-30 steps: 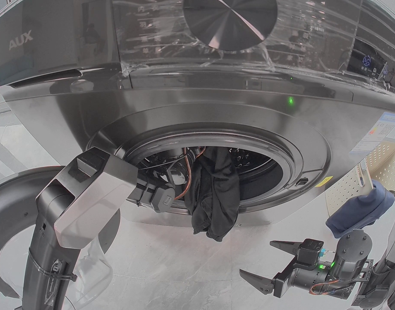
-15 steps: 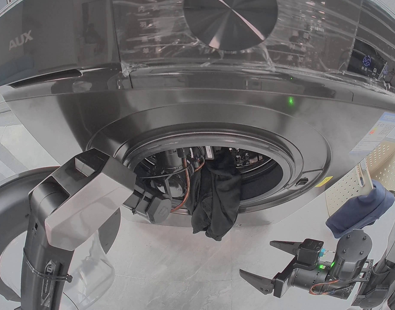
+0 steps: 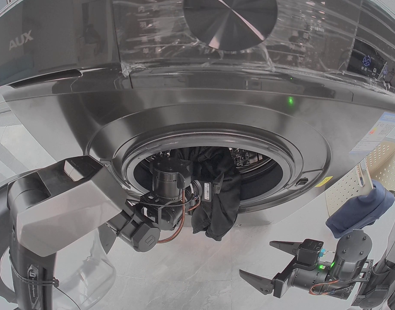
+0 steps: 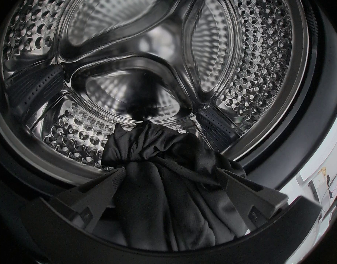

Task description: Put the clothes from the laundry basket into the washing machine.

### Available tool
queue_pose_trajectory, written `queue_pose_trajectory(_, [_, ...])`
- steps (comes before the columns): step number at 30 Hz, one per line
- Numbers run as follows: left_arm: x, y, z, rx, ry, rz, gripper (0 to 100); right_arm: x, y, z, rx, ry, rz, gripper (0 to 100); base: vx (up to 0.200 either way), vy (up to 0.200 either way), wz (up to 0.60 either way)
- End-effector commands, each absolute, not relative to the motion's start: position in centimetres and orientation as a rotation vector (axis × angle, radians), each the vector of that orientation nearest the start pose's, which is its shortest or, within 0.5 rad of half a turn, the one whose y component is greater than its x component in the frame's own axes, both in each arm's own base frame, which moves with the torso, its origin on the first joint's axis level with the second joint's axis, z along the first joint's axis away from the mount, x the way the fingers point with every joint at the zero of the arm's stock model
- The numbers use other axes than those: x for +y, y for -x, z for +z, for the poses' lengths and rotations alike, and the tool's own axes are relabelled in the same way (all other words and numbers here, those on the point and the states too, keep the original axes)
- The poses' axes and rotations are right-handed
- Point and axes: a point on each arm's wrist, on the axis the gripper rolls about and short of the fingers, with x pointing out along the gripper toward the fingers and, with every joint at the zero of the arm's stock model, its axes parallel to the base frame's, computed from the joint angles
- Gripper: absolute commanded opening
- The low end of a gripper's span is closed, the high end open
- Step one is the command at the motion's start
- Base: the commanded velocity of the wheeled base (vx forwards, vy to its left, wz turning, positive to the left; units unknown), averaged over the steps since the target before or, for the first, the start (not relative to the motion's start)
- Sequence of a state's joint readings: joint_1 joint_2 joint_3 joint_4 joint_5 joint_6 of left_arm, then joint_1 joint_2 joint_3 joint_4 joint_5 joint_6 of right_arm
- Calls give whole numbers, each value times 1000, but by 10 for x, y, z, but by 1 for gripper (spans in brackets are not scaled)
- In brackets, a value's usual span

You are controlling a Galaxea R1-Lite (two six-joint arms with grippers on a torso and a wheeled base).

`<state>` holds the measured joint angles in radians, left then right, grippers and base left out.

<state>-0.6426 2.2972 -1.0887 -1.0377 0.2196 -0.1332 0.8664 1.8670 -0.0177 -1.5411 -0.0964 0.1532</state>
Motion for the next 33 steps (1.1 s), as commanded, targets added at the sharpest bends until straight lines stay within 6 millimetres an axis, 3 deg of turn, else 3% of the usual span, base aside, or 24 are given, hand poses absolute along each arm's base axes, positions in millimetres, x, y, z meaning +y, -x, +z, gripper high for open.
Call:
queue_pose_trajectory(1, [-252,-334,75,224,39,-418,100,156,-135,65,353,10,737,100,0,0,0])
queue_pose_trajectory(8, [-251,-329,66,272,13,-417,100,157,-135,65,351,10,742,100,0,0,0])
queue_pose_trajectory(9, [-251,-329,66,272,11,-417,0,157,-134,65,351,10,744,100,0,0,0])
queue_pose_trajectory(13, [-252,-335,50,296,1,-411,0,157,-134,65,352,9,745,100,0,0,0])
queue_pose_trajectory(18, [-255,-336,52,279,9,-418,0,157,-134,65,350,9,744,100,0,0,0])
queue_pose_trajectory(22, [-262,-344,68,215,55,-429,0,157,-134,65,350,10,745,100,0,0,0])
queue_pose_trajectory(28, [-274,-358,108,44,188,-445,0,157,-134,66,349,9,744,100,0,0,0])
queue_pose_trajectory(33, [-278,-371,120,-39,235,-442,0,157,-134,65,350,9,744,100,0,0,0])
